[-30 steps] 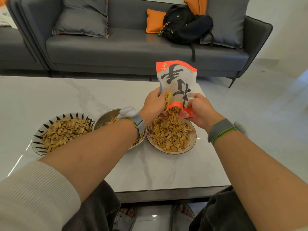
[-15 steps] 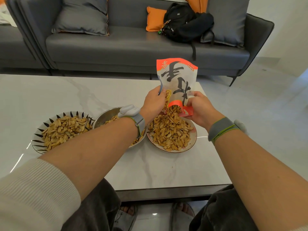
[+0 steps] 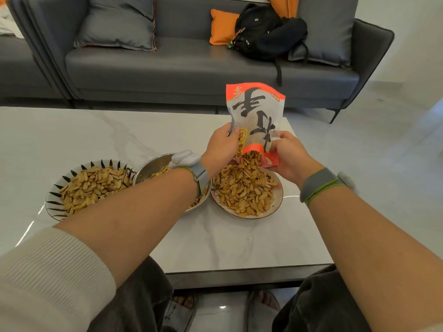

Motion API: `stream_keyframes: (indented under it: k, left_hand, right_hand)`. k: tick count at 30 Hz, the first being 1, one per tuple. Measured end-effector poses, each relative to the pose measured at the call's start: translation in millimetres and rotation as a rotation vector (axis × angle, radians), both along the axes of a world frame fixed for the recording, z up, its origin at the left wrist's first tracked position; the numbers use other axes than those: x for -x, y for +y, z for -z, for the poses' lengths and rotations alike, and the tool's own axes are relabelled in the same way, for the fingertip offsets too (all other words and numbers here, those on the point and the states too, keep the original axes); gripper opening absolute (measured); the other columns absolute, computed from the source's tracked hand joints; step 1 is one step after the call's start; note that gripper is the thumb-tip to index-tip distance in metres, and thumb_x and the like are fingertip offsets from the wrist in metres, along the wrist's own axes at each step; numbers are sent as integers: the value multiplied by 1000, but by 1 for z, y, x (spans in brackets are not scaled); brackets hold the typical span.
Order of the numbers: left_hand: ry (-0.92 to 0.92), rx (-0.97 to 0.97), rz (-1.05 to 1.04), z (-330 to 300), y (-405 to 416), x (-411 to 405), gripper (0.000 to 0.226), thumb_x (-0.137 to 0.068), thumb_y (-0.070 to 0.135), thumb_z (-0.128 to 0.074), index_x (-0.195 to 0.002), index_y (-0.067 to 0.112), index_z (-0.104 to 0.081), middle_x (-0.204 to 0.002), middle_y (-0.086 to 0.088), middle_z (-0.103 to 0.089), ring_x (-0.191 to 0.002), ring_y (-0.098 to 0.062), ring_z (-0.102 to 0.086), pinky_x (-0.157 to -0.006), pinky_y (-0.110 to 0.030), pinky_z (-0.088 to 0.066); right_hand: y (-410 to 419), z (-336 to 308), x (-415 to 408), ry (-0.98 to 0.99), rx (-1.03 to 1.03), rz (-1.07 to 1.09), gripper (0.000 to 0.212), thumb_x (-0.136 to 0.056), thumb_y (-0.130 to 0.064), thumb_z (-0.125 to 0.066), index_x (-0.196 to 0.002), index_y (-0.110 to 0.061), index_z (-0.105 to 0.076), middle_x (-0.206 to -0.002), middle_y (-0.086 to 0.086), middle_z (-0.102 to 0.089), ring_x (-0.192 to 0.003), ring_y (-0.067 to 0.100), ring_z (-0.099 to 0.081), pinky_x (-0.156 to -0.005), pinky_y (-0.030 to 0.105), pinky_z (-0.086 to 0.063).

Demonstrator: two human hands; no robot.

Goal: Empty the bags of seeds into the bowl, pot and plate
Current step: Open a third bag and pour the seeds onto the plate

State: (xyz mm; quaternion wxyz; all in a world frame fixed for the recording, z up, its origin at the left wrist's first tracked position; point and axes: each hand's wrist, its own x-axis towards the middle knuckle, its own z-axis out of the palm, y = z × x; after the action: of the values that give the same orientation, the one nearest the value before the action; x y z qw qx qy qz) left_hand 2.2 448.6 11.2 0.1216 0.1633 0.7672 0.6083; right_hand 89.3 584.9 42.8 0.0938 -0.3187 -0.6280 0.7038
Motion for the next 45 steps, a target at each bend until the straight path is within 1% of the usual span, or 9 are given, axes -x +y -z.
stream_keyframes:
  k: [3, 5, 11, 17, 20, 28, 35, 39, 45]
  left_hand:
    - [-13, -23, -2, -4, -1, -2, 32, -116, 35, -34, -116, 31, -66, -108, -12, -75, -103, -34, -74, -95, -58, -62]
    - [-17, -22, -3, -3, -1, -3, 32, -116, 35, -35, -112, 32, -66, -108, -16, -75, -102, -38, -74, -93, -60, -62]
    - [12, 26, -18, 6, -1, -1, 43, -115, 37, -36, -120, 9, -68, -111, -28, -70, -95, -37, -70, -96, -61, -58]
    - [15, 14, -22, 4, -2, 0, 39, -115, 36, -35, -118, 16, -69, -108, -25, -71, -102, -46, -70, -90, -63, -61]
    - [11, -16, -18, -1, -2, -1, 34, -115, 37, -36, -115, 27, -68, -108, -21, -73, -102, -43, -71, -91, -62, -61]
    - [-26, -18, 6, -2, -2, 0, 30, -116, 38, -36, -112, 33, -66, -110, -12, -76, -104, -33, -74, -95, -59, -61]
    - [-3, 43, 27, 9, -4, 2, 33, -114, 39, -37, -116, 26, -68, -111, -17, -75, -105, -38, -72, -99, -60, -58]
    - [12, 46, 39, 6, -6, -2, 34, -116, 35, -37, -127, 24, -67, -113, -12, -76, -108, -30, -71, -104, -54, -56]
    - [-9, -7, 17, -2, -5, -2, 32, -116, 36, -36, -125, 28, -65, -110, -6, -76, -104, -26, -74, -91, -50, -64]
  right_hand:
    - [4, -1, -2, -2, -1, 10, 59, -93, 14, -32, -138, -18, -54, -124, 16, -69, -96, 38, -70, -92, 69, -57]
    - [3, -1, -2, -4, -4, 6, 59, -94, 13, -32, -138, -19, -54, -123, 15, -69, -98, 37, -71, -91, 68, -59]
    - [-5, 3, -1, -32, -27, -11, 55, -94, 11, -35, -137, -19, -54, -123, 15, -68, -95, 37, -71, -91, 67, -59]
    - [-2, 1, 0, -13, -31, 15, 57, -93, 13, -34, -136, -18, -55, -118, 14, -70, -90, 35, -70, -90, 67, -60]
    - [-1, 0, 1, 5, -38, 28, 57, -93, 13, -33, -134, -19, -56, -116, 13, -71, -89, 35, -70, -89, 66, -60]
    - [0, 1, 1, -10, -49, 38, 55, -95, 10, -35, -136, -19, -56, -114, 11, -70, -88, 35, -73, -83, 67, -62]
    - [-4, 8, 0, -25, -32, 25, 43, -99, 5, -37, -128, -19, -58, -119, 15, -70, -88, 32, -71, -83, 59, -64]
    - [-3, 10, -1, -33, -39, 25, 37, -100, 4, -37, -116, -21, -60, -117, 15, -70, -87, 33, -71, -84, 64, -63]
    - [5, 8, 1, -8, -21, 48, 51, -96, 9, -35, -131, -21, -58, -116, 12, -72, -87, 34, -73, -83, 64, -63]
